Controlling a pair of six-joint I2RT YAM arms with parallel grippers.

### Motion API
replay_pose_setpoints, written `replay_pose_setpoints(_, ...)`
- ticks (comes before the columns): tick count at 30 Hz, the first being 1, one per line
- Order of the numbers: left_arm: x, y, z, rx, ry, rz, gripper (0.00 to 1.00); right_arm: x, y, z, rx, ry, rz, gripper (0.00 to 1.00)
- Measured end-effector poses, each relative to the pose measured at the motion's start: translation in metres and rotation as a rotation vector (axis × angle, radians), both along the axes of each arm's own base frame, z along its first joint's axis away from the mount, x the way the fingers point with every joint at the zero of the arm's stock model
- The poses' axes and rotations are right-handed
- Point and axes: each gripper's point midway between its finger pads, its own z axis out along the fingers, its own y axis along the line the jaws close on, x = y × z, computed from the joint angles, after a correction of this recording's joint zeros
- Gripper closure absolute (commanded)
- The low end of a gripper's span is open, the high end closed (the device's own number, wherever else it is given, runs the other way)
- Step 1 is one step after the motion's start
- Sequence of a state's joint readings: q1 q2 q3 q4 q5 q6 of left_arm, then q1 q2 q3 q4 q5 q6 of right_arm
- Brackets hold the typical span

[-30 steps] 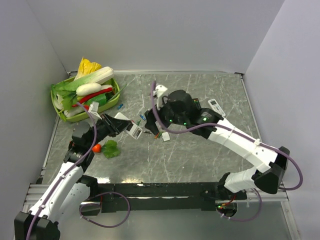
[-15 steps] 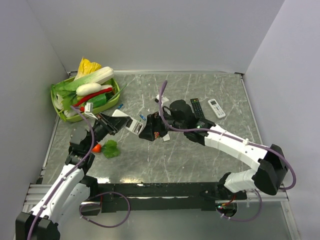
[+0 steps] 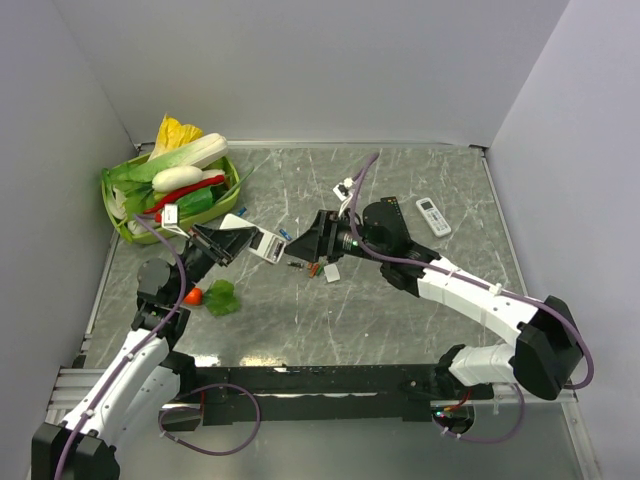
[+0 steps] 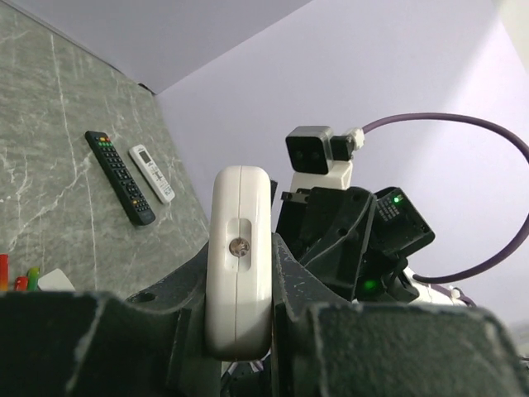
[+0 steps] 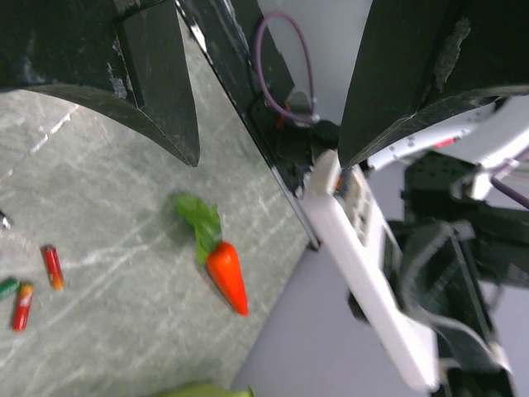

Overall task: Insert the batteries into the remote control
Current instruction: Load the battery into the remote control.

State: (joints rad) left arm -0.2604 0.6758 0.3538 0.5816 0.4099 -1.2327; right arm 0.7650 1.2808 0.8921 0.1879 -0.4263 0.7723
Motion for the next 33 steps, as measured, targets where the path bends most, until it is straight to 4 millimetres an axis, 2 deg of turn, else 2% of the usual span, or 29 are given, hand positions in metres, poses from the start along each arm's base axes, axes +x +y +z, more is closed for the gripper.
replay_pose_setpoints(5,-0.001,-0.001,0.001,0.007,-0.024,-0.002,0.98,0.003,0.001,0.023,0.069,-0.027,-0.013,0.28)
replay_pose_setpoints(10,-0.002,-0.002,0.002,0.014,-0.037,-0.005,0.98,0.002,0.003,0.029,0.096,-0.017,-0.006,0.32)
replay_pose_setpoints(26,-0.003,-0.006,0.0,0.07,-0.083,-0.011,0.98,0.007,0.02,0.029,0.069,0.025,0.008,0.43)
replay_pose_setpoints(33,-0.003,-0.007,0.002,0.092,-0.109,-0.006,0.98,0.008,0.021,0.018,0.017,0.048,-0.001,0.5)
